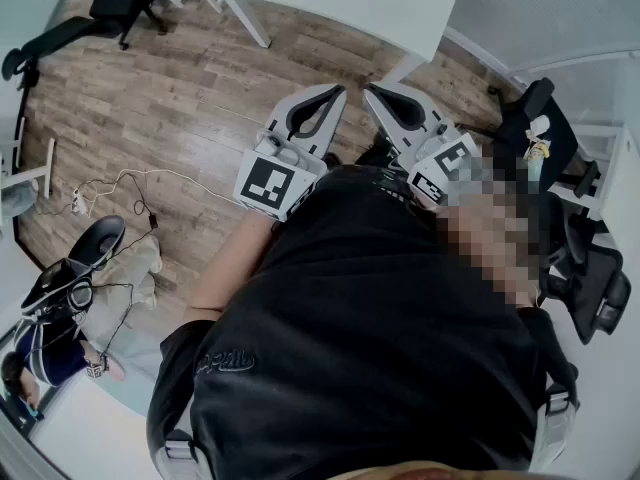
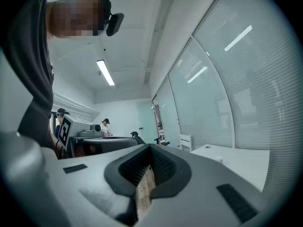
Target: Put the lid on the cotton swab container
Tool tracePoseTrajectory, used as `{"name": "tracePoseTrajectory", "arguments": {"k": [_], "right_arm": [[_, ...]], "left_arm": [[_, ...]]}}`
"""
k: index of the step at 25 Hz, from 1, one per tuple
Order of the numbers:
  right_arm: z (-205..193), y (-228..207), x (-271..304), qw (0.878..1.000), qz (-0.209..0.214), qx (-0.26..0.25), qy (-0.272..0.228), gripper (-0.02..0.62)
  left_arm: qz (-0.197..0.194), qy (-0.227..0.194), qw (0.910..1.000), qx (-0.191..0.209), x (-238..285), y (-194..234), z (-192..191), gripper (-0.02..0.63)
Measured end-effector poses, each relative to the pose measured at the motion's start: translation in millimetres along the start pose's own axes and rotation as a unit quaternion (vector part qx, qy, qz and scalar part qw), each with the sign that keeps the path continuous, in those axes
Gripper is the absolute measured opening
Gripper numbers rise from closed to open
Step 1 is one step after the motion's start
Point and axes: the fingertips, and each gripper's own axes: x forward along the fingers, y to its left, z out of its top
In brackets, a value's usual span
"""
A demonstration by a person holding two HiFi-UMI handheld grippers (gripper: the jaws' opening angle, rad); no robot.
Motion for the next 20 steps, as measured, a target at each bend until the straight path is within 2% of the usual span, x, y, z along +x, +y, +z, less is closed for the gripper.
{"name": "tracePoseTrajectory", "arguments": {"k": [11,15,20], "right_arm": [[-0.8,-12.9,-8.2,1.000,0.008,0.015,-0.004,0.023],[1.8,-30.3,-12.4,1.000,0.004,0.012,-0.009,0.023],[3.0,-58.5,-18.5,1.000,0.006,0.010,-0.013,0.023]], "left_arm": [[-0.003,-0.011,0.9999,-0.001,15.5,-10.6,4.3,0.015],[-0.022,-0.015,0.9996,-0.003,28.4,-14.6,5.2,0.015],[-0.017,-0.010,0.9997,-0.014,58.4,-11.7,3.2,0.015]]}}
